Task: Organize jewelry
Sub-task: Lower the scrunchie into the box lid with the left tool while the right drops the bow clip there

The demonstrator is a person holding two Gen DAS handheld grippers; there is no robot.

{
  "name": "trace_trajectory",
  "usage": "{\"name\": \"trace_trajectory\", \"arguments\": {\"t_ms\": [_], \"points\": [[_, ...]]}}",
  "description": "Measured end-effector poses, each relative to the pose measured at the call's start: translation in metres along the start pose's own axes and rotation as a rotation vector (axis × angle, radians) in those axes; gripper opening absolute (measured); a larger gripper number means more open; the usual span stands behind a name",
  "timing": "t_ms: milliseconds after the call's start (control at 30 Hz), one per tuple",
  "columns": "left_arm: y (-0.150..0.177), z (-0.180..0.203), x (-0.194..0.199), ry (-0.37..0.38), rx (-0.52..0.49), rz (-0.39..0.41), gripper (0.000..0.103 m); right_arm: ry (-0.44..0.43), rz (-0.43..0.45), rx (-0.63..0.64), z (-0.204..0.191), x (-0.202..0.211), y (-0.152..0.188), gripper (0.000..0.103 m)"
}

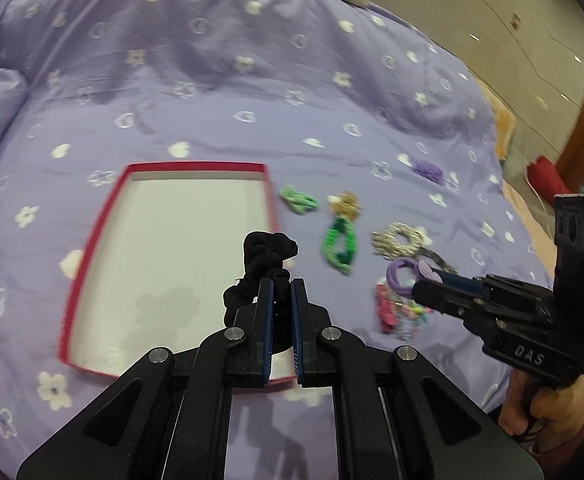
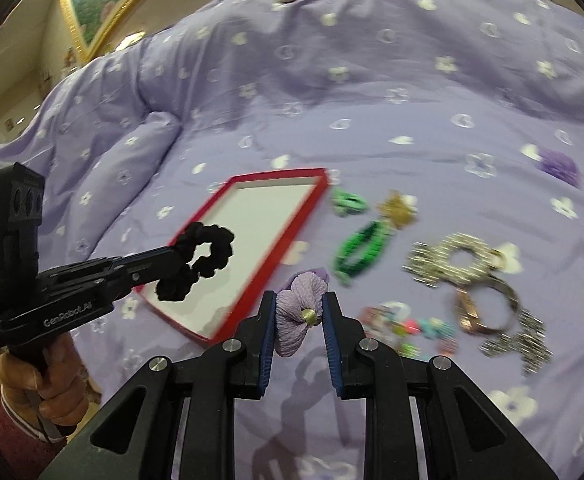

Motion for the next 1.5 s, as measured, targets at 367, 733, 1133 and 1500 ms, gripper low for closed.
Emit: {"name": "trace_trajectory", "arguments": {"t_ms": [367,733,1133,1500], "points": [[-0.003,-0.078,-0.008,-0.112,0.087,-0.001,0.007,-0.153,-0.061,0.108,-0.081,-0.07,-0.022,0.023],[0.015,-0.113,-0.04,-0.158,0.112,-0.081,0.007,-0.2,-0.198,0.16,-0.101,-0.126,-0.008,0.023],[0.031,-0.128,-0.056,-0.193,0.111,-0.142,0.014,-0.208,-0.285,0.192,-0.101,-0.141,0.004,0.032],[0.027,-0.127,-0.04,-0.222,0.105,-0.107,0.05,-0.216,-0.264,0.17,-0.097,-0.135,0.001,0.046]]}}
Point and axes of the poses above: each gripper's, at about its wrist camera, not at the fingertips, and x roughly against the way its jaws point, z to its right, y to its underside, the point moved 9 cm from there along -x, roughly the way its jaws point, and after that the axes turned 12 degrees about x, right-handed, at the moved point
